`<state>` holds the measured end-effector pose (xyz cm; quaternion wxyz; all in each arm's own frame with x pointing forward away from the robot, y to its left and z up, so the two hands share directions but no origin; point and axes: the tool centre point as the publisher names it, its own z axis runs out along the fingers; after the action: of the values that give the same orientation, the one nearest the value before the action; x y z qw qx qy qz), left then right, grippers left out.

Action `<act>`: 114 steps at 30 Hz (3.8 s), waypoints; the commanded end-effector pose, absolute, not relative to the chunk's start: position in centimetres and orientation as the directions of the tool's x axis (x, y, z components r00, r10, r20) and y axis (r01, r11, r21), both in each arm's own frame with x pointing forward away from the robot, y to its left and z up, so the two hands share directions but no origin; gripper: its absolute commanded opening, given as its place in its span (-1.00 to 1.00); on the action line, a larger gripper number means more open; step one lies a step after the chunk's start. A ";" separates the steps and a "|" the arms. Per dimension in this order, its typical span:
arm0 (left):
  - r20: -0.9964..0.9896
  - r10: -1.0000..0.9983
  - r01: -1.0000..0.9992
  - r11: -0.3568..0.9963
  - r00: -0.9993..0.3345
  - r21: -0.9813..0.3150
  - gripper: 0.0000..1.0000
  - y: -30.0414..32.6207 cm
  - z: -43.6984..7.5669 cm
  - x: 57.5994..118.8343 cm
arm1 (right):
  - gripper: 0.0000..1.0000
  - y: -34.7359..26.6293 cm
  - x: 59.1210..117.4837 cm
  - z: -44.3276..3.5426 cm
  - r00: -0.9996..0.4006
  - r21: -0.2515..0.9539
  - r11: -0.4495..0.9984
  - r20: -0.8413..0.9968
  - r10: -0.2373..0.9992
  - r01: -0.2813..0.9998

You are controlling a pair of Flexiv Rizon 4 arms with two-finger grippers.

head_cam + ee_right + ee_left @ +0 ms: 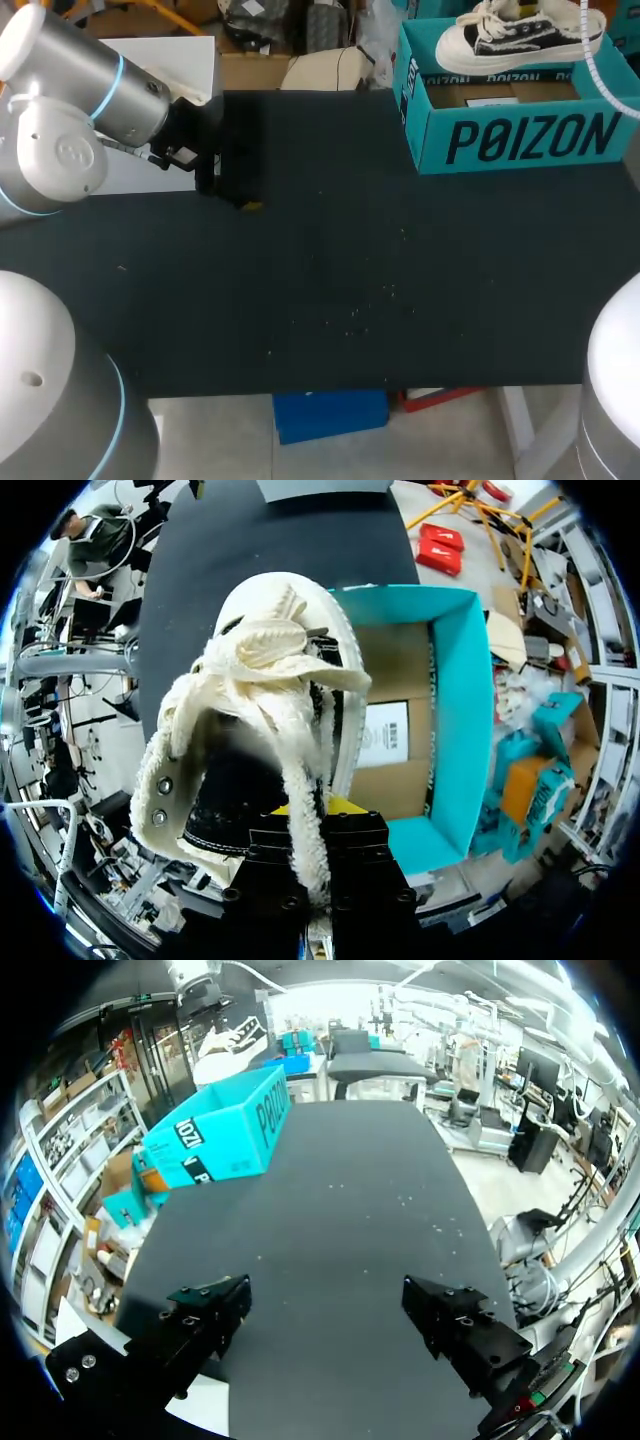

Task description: Take the shoe out of the shoebox, open the shoe tongue, remove and reinsert the insole, then place the shoe into the shoebox

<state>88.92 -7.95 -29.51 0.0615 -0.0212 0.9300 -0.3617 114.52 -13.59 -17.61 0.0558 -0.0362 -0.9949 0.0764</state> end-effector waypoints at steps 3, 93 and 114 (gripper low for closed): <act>-0.103 -0.087 0.005 0.738 -0.991 -0.675 1.00 -8.0 -29.6 88.8 | -1.00 -15.4 115.9 -20.3 -0.968 -0.151 0.984 0.216 0.127 0.096; -0.103 -0.087 0.005 0.738 -0.991 -0.675 1.00 -8.0 -29.6 88.8 | -0.51 -9.8 110.8 -16.0 -0.950 -0.122 0.942 -0.056 0.309 0.313; -0.103 -0.087 0.005 0.738 -0.991 -0.675 1.00 -8.0 -29.6 88.8 | -0.38 -2.9 100.2 -19.2 -0.914 -0.088 0.933 -0.253 0.317 0.348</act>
<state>88.91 -7.96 -29.51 0.0615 -0.0211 0.9300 -0.3617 104.08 -4.07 -18.47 0.1782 -0.1823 -0.9667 0.0215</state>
